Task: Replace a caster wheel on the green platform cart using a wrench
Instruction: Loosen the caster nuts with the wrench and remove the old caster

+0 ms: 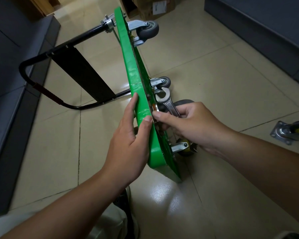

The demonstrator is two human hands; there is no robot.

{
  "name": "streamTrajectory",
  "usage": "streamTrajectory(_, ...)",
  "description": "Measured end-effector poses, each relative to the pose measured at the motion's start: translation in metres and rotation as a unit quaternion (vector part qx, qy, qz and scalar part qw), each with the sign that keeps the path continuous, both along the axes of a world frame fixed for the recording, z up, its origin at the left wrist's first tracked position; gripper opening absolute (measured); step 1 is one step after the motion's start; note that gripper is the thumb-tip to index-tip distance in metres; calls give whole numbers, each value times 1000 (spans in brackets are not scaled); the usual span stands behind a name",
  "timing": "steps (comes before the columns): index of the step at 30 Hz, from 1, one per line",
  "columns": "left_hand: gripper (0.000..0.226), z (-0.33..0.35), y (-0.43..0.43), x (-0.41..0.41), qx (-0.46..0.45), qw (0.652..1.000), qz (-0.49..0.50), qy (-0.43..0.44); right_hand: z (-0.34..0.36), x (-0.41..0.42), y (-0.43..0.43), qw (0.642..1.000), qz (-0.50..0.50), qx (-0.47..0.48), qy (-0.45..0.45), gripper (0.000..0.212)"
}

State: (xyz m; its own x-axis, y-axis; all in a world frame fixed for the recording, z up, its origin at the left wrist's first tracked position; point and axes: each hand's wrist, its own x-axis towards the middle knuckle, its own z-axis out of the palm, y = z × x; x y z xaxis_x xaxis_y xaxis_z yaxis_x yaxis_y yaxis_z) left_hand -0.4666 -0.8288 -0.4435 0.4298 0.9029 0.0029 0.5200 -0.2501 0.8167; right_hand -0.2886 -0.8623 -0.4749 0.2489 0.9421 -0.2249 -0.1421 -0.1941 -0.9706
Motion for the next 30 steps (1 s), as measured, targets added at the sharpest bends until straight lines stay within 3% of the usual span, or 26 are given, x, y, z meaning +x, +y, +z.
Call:
streamTrajectory(3, 63, 0, 0, 0, 3, 1000, 1, 9, -4, -5, 0, 998, -21, -4, -58, 32)
streamTrajectory(13, 64, 0, 0, 1, -2, 1000, -5, 4, -5, -2, 0, 999, -2, 5, -53, 18)
streamTrajectory(21, 64, 1, 0, 0, 2, 1000, -3, 9, -13, -5, -4, 984, 0, 102, -145, 11)
streamTrajectory(30, 63, 0, 0, 0, 2, 1000, -2, 9, -15, -5, 0, 991, -18, 116, -63, 8)
